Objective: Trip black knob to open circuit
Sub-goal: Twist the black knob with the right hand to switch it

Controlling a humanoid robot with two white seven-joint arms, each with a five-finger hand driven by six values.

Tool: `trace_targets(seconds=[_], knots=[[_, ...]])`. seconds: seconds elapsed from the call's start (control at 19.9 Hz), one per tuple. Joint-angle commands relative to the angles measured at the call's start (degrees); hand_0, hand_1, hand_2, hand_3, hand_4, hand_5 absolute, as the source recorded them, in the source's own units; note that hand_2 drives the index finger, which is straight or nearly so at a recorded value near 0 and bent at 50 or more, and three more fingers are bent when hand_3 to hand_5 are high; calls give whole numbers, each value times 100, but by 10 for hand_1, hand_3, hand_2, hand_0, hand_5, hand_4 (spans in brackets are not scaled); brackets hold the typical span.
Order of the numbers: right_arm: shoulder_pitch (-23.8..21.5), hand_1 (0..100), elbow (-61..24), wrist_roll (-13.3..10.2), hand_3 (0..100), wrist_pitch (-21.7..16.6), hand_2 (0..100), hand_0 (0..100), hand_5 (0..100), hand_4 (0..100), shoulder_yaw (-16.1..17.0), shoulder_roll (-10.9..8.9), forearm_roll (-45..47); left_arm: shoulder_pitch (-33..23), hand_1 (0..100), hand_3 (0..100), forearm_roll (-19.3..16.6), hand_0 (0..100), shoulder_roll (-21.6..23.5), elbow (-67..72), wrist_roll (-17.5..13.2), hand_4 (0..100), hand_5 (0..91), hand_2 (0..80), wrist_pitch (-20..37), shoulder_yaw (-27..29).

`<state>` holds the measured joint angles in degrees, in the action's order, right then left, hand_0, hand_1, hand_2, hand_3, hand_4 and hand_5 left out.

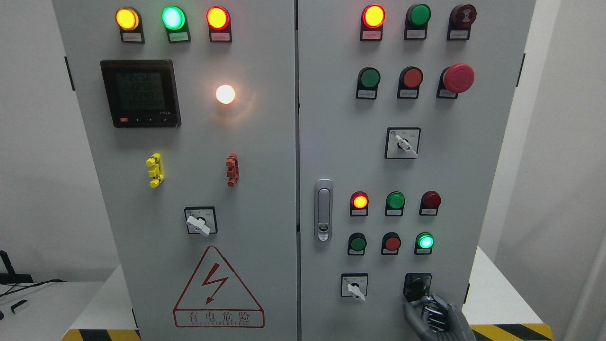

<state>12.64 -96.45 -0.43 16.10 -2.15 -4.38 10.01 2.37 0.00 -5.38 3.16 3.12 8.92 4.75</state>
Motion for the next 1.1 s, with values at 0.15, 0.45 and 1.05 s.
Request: trace_targets(seconds=[0.15,0.45,1.05], knots=[[-25,828,29,8,1000,-19,531,411,951,1000,56,16,-17,0,389,0,-176,120,1,0,5,0,0,0,5,0],[-42,827,56,34,1000,-37,529,409,951,1000,197,-1,-43,0,389,0,-176,120,-7,0,5,0,0,0,5,0],[-78,825,135,52,1000,-54,527,406,950,1000,443,-19,-43,0,389,0,-176,120,1,0,5,0,0,0,5,0]])
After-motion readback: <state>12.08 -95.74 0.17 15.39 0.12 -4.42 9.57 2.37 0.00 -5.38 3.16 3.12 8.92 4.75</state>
